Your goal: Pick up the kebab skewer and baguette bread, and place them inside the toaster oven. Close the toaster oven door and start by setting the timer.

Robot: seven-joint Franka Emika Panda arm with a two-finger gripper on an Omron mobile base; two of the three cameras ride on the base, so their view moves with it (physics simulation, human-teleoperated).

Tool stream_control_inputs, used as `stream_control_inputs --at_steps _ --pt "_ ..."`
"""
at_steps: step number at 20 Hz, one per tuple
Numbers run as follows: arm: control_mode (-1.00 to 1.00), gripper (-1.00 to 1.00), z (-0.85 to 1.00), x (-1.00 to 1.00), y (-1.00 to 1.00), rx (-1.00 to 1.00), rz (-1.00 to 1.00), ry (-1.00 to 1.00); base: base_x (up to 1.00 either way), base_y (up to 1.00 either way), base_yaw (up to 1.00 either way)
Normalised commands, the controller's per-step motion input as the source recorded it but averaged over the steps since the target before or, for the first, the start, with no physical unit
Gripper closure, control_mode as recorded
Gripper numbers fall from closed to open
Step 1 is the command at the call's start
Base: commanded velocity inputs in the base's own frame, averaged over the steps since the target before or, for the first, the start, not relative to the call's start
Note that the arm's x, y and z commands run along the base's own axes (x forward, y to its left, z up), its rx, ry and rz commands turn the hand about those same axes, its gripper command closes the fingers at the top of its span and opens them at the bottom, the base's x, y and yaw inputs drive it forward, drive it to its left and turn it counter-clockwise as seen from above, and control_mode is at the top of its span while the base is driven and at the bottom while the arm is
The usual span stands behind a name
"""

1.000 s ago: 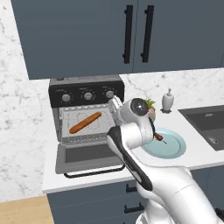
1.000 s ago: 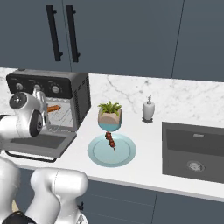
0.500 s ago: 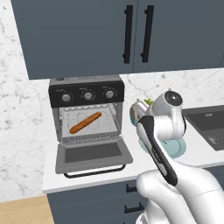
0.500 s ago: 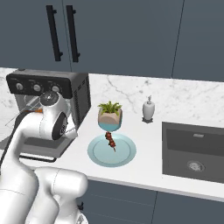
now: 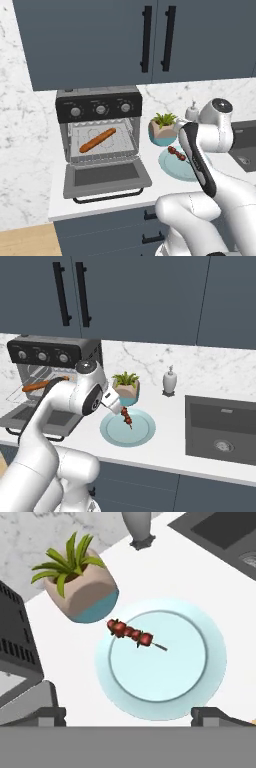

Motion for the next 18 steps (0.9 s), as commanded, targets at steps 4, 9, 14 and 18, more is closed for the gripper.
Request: stream_control_inputs --at_steps 4,9,14,18 --pt "-1.00 -1.00 -0.17 0.04 -0.47 -0.27 0.40 0.00 0.00 0.00 0.00" --pt "-1.00 -1.00 -0.40 0.08 -0.11 -0.33 0.30 0.02 0.00 0.00 0.00" --pt "-1.00 -1.00 -0.32 0.42 0.04 -0.17 0.22 0.27 0.00 0.00 0.00" --pt "-1.00 -1.00 -0.23 0.51 -0.01 -0.03 0.21 0.23 0.00 0.00 0.00"
